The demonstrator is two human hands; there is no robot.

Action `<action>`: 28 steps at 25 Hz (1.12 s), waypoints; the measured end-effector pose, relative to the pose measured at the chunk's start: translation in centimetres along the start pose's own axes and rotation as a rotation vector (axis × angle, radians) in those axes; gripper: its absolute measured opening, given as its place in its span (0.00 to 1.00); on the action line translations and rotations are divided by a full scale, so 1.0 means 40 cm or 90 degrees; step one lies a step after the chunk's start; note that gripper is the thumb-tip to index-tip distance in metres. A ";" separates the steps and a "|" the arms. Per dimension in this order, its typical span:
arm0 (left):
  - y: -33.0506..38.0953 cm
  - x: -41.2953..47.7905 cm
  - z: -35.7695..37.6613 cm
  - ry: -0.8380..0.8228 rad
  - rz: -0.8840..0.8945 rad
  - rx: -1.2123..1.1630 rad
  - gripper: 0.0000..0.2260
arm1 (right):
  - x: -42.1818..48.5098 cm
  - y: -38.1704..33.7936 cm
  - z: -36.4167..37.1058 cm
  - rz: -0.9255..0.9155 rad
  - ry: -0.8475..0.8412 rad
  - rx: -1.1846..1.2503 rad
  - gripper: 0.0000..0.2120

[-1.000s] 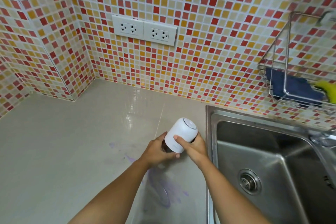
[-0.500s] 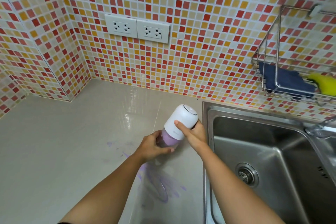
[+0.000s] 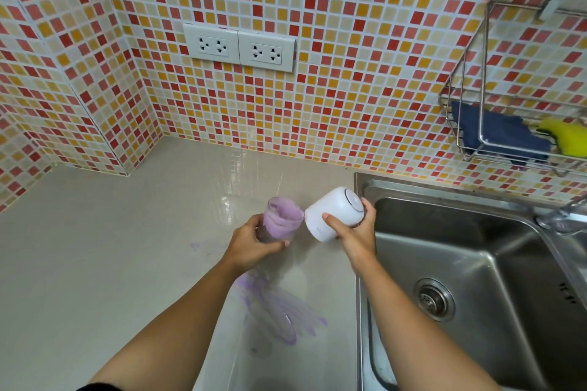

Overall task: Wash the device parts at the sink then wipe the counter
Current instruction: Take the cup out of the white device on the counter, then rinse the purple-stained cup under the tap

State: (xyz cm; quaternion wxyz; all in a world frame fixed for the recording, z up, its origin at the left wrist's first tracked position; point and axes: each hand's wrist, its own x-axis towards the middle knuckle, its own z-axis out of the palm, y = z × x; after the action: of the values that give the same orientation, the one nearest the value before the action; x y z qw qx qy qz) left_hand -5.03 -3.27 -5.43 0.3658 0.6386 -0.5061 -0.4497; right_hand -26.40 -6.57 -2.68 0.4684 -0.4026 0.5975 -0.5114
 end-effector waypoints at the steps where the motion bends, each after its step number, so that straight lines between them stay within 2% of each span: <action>1: 0.005 -0.003 -0.003 0.012 -0.002 -0.009 0.28 | -0.006 0.019 0.004 0.021 -0.002 0.044 0.42; 5: 0.015 -0.012 -0.023 0.049 0.002 -0.023 0.26 | -0.011 0.069 0.024 0.135 0.041 0.244 0.34; 8: 0.020 -0.012 -0.037 0.068 0.007 -0.030 0.26 | -0.005 0.092 0.030 0.188 0.072 0.234 0.34; 12: 0.028 -0.011 -0.046 0.082 0.012 -0.041 0.27 | -0.005 0.101 0.038 0.201 0.071 0.194 0.45; 16: 0.034 -0.014 -0.048 0.071 0.017 -0.045 0.28 | -0.001 0.106 0.047 0.189 -0.015 0.232 0.43; 18: 0.036 -0.016 -0.049 0.070 0.018 -0.044 0.28 | -0.005 0.108 0.051 0.180 -0.031 0.195 0.39; 22: 0.034 -0.026 -0.054 0.078 0.015 -0.050 0.27 | -0.017 0.112 0.042 0.131 0.012 0.045 0.32; 26: 0.026 -0.037 -0.061 0.088 0.010 -0.045 0.27 | -0.032 0.132 0.032 0.061 -0.031 -0.129 0.38; 28: 0.022 -0.038 -0.065 0.088 0.007 -0.044 0.27 | -0.045 0.138 0.032 0.031 -0.039 -0.198 0.37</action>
State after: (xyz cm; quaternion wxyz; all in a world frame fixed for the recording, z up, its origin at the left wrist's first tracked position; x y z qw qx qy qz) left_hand -2.97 -1.94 -3.45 0.4241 0.6525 -0.4672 -0.4196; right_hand -24.74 -4.31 -7.92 0.4312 -0.4709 0.6643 -0.3886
